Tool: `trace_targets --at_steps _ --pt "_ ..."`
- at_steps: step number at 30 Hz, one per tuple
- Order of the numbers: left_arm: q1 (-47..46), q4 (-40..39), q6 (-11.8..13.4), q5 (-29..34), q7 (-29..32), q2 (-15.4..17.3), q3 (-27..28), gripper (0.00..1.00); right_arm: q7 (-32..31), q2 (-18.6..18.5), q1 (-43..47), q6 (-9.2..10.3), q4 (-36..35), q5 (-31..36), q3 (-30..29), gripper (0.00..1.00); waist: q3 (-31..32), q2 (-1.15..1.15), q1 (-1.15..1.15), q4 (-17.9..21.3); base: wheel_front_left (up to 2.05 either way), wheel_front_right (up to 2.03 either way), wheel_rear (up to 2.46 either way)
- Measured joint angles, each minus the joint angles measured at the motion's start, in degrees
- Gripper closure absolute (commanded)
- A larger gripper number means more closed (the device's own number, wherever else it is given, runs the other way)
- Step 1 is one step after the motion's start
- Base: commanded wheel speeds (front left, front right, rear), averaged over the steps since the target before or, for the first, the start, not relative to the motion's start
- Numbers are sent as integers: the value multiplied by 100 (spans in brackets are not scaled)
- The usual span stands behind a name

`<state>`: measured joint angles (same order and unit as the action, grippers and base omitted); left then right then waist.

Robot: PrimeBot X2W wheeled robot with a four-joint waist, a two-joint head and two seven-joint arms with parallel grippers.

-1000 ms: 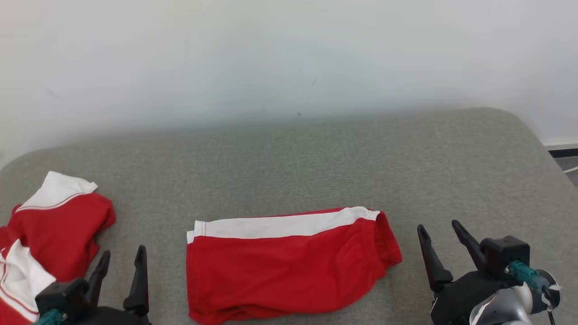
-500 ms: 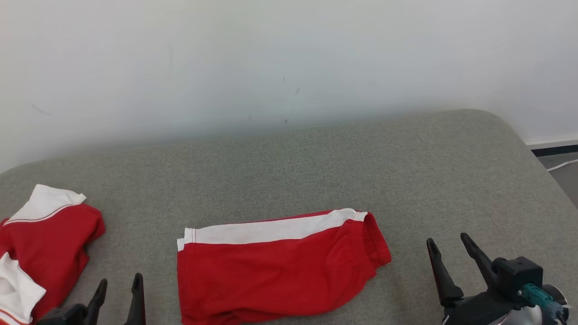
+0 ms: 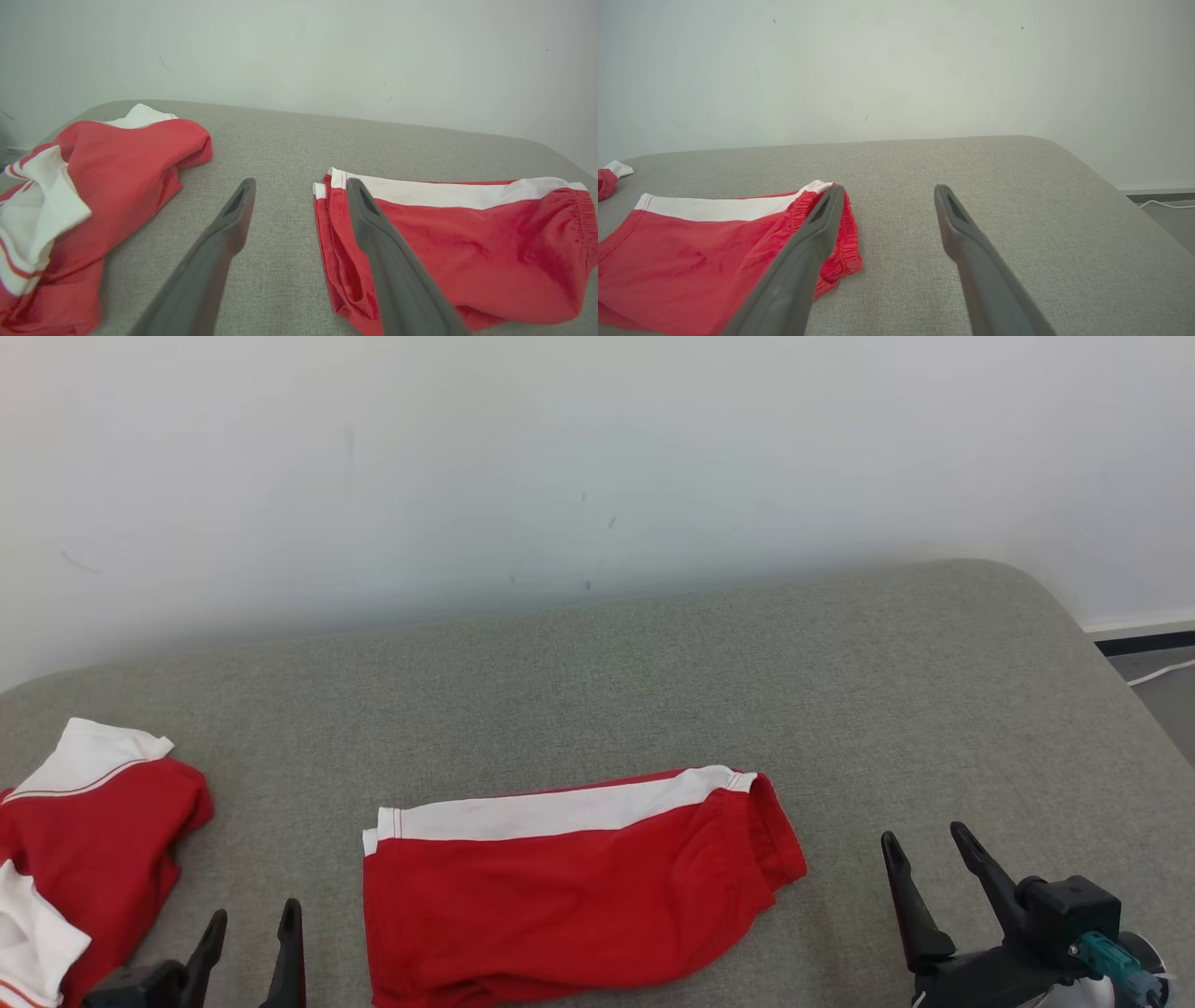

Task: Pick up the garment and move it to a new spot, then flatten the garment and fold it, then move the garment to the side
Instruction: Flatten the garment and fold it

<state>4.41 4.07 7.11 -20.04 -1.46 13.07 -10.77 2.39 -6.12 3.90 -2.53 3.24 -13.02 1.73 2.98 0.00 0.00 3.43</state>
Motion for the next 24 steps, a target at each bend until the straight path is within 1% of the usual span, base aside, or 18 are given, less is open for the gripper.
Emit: trace_targets --at_steps 11,13,18,20,24 --pt "3 -81 0 3 92 -3 15 0 -1 23 -14 -47 199 -10 21 0 -27 0 0 -3 0 0 0" --pt "3 -99 0 19 92 7 26 0 -114 29 -87 -40 234 -21 21 0 -37 0 0 -14 0 0 0" --pt "2 -129 0 55 145 8 24 0 -547 0 -444 163 412 81 67 0 -66 0 0 -44 0 0 0" --pt "-1 -155 0 76 155 -2 -29 0 -778 -14 -538 203 483 105 115 0 -90 0 0 -65 0 0 0" --pt "-13 -166 -1 93 223 -40 -149 0 -1270 -16 -859 192 768 134 375 0 -152 0 0 -133 0 0 0"
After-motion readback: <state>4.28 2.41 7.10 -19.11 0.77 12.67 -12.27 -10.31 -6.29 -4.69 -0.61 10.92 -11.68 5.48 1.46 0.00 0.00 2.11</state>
